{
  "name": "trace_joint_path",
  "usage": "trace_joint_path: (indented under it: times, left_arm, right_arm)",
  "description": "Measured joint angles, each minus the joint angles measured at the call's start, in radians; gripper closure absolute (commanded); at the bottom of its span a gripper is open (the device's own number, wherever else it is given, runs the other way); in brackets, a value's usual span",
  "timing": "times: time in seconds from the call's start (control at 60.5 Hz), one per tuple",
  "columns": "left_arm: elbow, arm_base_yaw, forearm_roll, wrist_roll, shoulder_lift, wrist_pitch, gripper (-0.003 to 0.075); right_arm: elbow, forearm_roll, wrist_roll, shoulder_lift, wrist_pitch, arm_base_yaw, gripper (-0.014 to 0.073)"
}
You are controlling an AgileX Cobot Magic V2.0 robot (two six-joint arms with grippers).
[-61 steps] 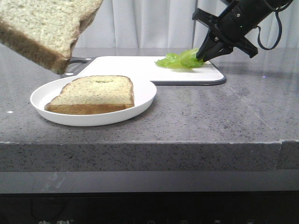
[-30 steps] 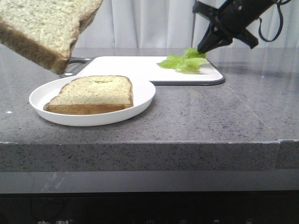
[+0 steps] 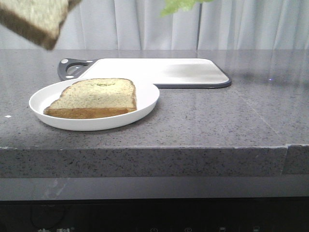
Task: Left arm grabs bread, right arm adds lettuce
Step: 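Carry the lettuce over the plate and release it onto the bread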
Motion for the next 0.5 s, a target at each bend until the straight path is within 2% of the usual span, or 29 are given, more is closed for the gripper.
trace_joint_path:
  times: [0.149, 0.264, 0.496]
  left_arm:
    - [-0.04, 0.004, 0.095, -0.062, 0.0, -0.03, 0.0741]
    - [-0.04, 0.05, 0.125, -0.079, 0.006, -0.034, 0.0741]
    - [-0.04, 0.144, 0.139, -0.083, 0.026, -0.043, 0.0741]
  right_arm:
    - [0.161, 0.175, -0.178, -0.087, 0.001, 0.045, 0.0711]
    - [0.253, 0.296, -0.278, -0.103, 0.01, 0.112, 0.0711]
    - [0.37, 0.354, -0.331, -0.103, -0.06, 0.278, 0.0711]
